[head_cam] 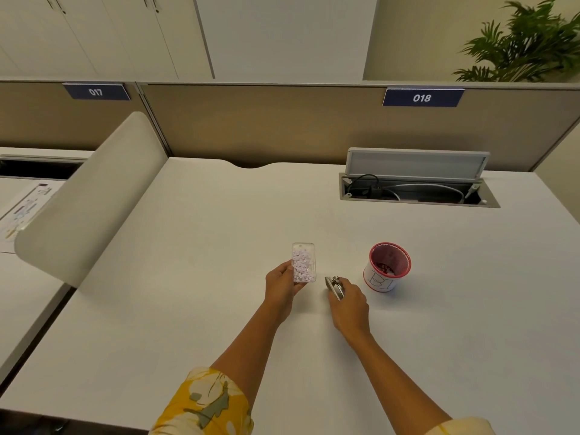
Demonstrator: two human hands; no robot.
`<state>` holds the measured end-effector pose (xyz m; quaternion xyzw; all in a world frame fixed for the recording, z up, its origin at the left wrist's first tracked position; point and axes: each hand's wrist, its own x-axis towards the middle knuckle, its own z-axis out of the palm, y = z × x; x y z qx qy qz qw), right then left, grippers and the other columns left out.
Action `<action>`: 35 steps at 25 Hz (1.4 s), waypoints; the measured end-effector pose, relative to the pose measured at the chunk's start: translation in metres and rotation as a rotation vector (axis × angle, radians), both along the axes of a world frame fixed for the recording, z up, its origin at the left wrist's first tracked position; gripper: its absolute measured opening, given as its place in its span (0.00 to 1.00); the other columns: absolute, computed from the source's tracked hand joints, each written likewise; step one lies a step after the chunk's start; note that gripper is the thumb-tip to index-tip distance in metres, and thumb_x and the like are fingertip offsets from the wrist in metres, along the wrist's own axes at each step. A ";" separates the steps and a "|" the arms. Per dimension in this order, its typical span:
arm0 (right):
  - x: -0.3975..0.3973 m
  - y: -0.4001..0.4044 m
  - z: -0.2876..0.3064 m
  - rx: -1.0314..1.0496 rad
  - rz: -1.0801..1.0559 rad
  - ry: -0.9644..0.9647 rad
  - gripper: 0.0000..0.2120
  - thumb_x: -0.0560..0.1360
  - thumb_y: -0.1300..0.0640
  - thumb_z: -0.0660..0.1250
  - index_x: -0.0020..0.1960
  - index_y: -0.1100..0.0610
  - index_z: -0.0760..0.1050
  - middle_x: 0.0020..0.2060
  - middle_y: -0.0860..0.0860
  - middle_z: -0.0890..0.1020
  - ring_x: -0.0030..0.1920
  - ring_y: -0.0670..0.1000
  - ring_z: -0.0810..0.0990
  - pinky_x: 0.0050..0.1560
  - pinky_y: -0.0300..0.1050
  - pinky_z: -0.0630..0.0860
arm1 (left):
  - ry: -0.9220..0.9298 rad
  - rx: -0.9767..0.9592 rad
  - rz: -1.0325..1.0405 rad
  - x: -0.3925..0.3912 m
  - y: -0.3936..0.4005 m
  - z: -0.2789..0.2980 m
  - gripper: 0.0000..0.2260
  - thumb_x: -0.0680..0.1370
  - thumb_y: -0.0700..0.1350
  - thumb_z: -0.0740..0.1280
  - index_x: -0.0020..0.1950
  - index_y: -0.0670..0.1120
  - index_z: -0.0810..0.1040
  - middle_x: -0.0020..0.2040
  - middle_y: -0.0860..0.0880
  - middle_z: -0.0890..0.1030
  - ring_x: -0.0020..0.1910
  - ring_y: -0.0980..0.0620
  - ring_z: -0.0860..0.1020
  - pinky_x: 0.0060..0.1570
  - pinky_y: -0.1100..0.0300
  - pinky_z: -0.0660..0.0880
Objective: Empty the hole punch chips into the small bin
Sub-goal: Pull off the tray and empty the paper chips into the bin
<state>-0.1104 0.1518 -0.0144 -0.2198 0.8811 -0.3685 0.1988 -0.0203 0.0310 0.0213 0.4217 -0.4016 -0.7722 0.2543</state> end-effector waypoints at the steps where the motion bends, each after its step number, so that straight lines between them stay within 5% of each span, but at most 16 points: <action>1: 0.000 0.000 -0.002 0.014 0.008 0.017 0.19 0.79 0.53 0.64 0.68 0.56 0.72 0.59 0.56 0.79 0.59 0.57 0.76 0.60 0.51 0.74 | 0.003 0.008 -0.003 0.000 0.000 -0.001 0.12 0.84 0.35 0.56 0.57 0.41 0.78 0.53 0.43 0.83 0.55 0.43 0.81 0.51 0.55 0.81; 8: -0.004 -0.001 -0.012 0.116 0.002 0.120 0.23 0.81 0.49 0.60 0.72 0.59 0.69 0.67 0.55 0.75 0.68 0.56 0.69 0.67 0.53 0.67 | 0.010 0.021 -0.021 -0.001 -0.005 -0.007 0.12 0.84 0.35 0.56 0.61 0.40 0.78 0.55 0.42 0.82 0.55 0.43 0.82 0.52 0.54 0.80; 13: -0.007 -0.006 -0.005 0.039 -0.062 0.065 0.28 0.79 0.44 0.61 0.73 0.60 0.67 0.69 0.57 0.73 0.71 0.57 0.67 0.69 0.52 0.66 | 0.003 0.021 -0.067 -0.003 -0.006 -0.008 0.12 0.84 0.35 0.57 0.57 0.42 0.80 0.51 0.46 0.85 0.49 0.50 0.84 0.43 0.61 0.83; 17: -0.017 -0.017 0.017 -0.329 -0.142 -0.030 0.16 0.80 0.50 0.63 0.63 0.58 0.77 0.62 0.54 0.80 0.61 0.53 0.77 0.59 0.42 0.73 | -0.006 0.040 -0.182 -0.007 -0.012 -0.001 0.14 0.84 0.36 0.56 0.65 0.37 0.77 0.54 0.43 0.84 0.51 0.47 0.84 0.45 0.60 0.83; 21: -0.041 -0.027 0.041 -0.480 -0.184 -0.300 0.12 0.80 0.50 0.63 0.56 0.56 0.80 0.49 0.52 0.85 0.48 0.49 0.83 0.48 0.39 0.77 | -0.043 0.052 -0.299 -0.013 -0.016 0.009 0.15 0.84 0.36 0.55 0.67 0.35 0.76 0.56 0.40 0.84 0.51 0.47 0.84 0.45 0.59 0.84; 27: -0.070 -0.021 0.052 -0.524 -0.200 -0.546 0.12 0.78 0.57 0.67 0.52 0.65 0.82 0.41 0.56 0.85 0.42 0.51 0.85 0.41 0.38 0.82 | -0.094 0.039 -0.478 -0.020 -0.023 0.024 0.15 0.84 0.36 0.56 0.68 0.34 0.75 0.54 0.40 0.84 0.45 0.49 0.85 0.44 0.59 0.84; 35: -0.090 0.000 0.064 -0.522 -0.256 -0.576 0.07 0.76 0.62 0.68 0.50 0.65 0.81 0.43 0.56 0.86 0.40 0.51 0.87 0.38 0.38 0.82 | -0.078 0.076 -0.566 -0.039 -0.018 0.036 0.15 0.83 0.35 0.57 0.67 0.35 0.76 0.54 0.40 0.84 0.48 0.46 0.84 0.48 0.57 0.84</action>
